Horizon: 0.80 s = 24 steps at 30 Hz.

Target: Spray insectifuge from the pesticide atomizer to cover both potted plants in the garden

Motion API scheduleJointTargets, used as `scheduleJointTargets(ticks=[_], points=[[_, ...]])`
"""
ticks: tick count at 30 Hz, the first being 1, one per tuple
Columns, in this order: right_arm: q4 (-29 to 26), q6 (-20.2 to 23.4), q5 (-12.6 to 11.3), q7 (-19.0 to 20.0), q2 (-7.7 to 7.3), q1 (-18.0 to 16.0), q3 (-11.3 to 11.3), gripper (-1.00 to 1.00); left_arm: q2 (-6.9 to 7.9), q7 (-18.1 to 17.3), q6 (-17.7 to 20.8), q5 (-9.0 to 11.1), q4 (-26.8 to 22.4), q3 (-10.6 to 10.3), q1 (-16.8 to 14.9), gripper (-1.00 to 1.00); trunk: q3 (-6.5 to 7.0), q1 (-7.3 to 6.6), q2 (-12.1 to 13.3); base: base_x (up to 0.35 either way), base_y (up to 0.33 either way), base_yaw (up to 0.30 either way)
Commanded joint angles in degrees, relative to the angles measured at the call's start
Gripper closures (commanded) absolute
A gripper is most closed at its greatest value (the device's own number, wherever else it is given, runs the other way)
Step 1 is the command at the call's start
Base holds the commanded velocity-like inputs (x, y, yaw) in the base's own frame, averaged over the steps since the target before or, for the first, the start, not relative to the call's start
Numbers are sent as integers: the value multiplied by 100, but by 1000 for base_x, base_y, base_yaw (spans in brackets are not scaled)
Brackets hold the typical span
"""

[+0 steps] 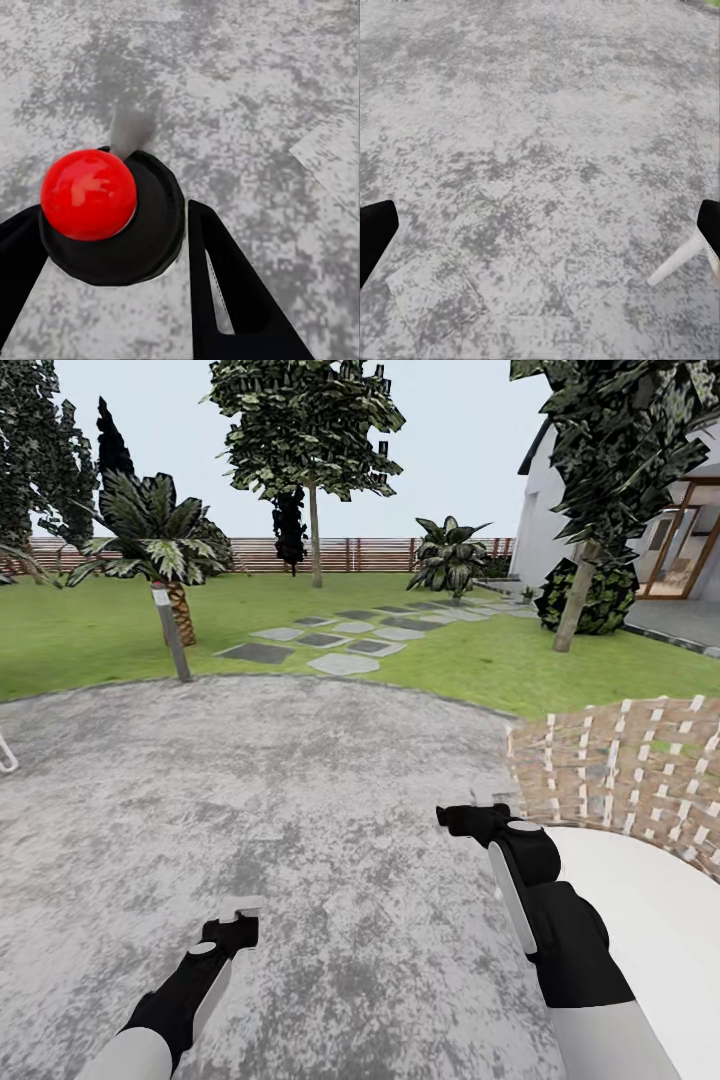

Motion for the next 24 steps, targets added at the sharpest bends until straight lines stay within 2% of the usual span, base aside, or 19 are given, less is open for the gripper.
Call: scheduleJointTargets(ticks=[1, 24], points=[[-3, 27, -13, -37, 0, -4, 8, -100, -1, 12, 34, 12, -12, 3, 0, 100, -6, 2, -2, 348, 0, 0], [3, 27, -11, -41, 0, -4, 8, -100, -4, 12, 39, 25, -12, 11, 0, 100, -6, 2, -2, 348, 0, 0]])
